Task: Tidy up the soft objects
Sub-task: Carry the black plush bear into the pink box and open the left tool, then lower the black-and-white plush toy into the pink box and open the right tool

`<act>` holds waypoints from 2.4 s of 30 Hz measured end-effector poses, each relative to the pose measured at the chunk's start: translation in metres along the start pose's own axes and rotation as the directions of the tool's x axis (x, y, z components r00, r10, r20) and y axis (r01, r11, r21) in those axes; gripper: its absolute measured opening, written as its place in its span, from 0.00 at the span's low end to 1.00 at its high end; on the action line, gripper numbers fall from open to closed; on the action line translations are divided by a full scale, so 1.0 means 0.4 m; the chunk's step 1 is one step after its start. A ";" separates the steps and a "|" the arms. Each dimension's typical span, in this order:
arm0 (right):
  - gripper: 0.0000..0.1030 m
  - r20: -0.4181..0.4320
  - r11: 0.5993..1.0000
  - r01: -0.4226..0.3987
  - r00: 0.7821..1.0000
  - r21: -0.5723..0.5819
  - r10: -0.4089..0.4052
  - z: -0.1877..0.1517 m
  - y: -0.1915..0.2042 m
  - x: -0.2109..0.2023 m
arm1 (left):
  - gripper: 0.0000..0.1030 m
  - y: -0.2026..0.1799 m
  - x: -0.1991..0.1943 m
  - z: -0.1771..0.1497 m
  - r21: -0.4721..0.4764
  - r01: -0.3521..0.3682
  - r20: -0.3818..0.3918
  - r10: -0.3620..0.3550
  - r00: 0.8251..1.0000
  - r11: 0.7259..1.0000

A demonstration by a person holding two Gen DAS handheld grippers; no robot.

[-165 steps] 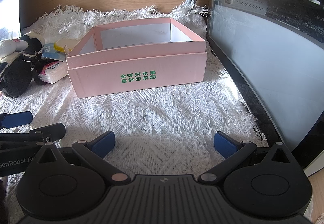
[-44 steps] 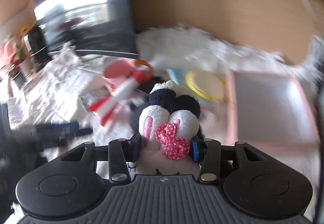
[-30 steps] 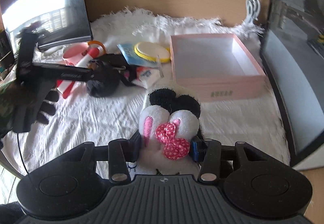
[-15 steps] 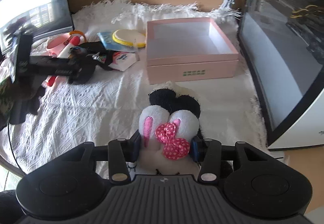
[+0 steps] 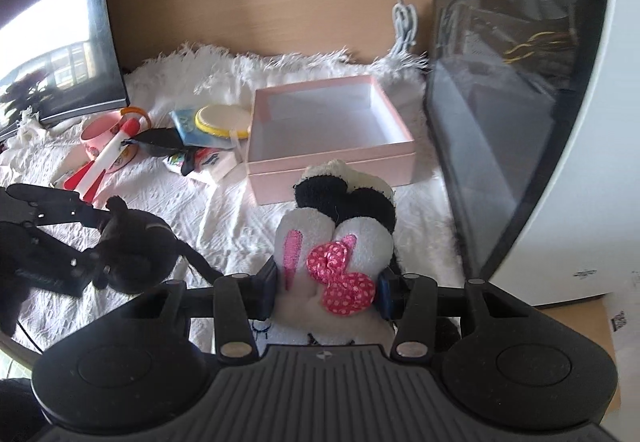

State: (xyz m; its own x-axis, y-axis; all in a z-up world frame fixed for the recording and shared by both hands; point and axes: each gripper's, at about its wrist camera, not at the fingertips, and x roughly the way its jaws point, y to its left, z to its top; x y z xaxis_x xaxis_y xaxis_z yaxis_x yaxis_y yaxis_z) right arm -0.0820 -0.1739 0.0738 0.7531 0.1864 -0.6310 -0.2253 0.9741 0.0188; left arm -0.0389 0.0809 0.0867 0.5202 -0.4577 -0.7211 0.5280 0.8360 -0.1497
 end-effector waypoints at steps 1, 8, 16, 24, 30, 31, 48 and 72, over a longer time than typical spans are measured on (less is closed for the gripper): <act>0.45 0.008 1.000 0.002 1.000 0.000 -0.002 -0.005 -0.004 -0.006 | 0.70 -0.018 -0.001 0.017 0.017 0.015 0.003 -0.015 1.000 1.000; 0.45 0.083 0.998 -0.010 0.997 0.062 0.004 -0.039 -0.036 -0.049 | 0.70 -0.036 -0.040 0.261 0.021 0.046 0.120 -0.049 0.992 0.999; 0.45 0.137 0.993 -0.007 0.990 0.120 -0.010 -0.064 -0.046 -0.068 | 0.74 0.012 0.054 0.582 -0.062 -0.046 0.203 0.057 0.977 0.997; 0.45 0.144 0.996 0.004 0.989 0.085 -0.017 -0.047 -0.046 -0.062 | 0.70 0.080 0.176 0.553 -0.185 -0.081 0.199 0.118 0.973 0.979; 0.45 0.155 1.000 -0.002 0.988 0.002 0.002 0.051 -0.036 -0.022 | 0.70 0.111 0.156 0.384 -0.247 -0.104 0.143 0.142 0.979 0.963; 0.45 0.160 1.000 -0.007 0.987 -0.015 0.010 0.082 -0.031 -0.011 | 0.70 0.114 0.146 0.346 -0.272 -0.104 0.137 0.146 0.980 0.957; 0.59 0.011 0.970 -0.033 0.999 -0.242 0.037 0.549 0.155 0.393 | 0.70 0.205 -0.123 -0.156 -0.580 -0.258 0.041 0.344 0.938 0.772; 0.71 -0.119 0.850 -0.274 0.962 -0.449 0.247 0.315 0.425 0.500 | 0.70 0.214 -0.189 -0.253 -0.609 -0.320 -0.024 0.387 0.922 0.726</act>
State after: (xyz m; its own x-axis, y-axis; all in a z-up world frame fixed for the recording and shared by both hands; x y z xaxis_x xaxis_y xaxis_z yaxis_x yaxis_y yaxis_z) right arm 0.1083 0.0453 0.0486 0.5952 0.4045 -0.6944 -0.6756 0.7198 -0.1598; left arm -0.1011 0.2178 0.0599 0.6673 -0.0914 -0.7391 -0.1923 0.9377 -0.2895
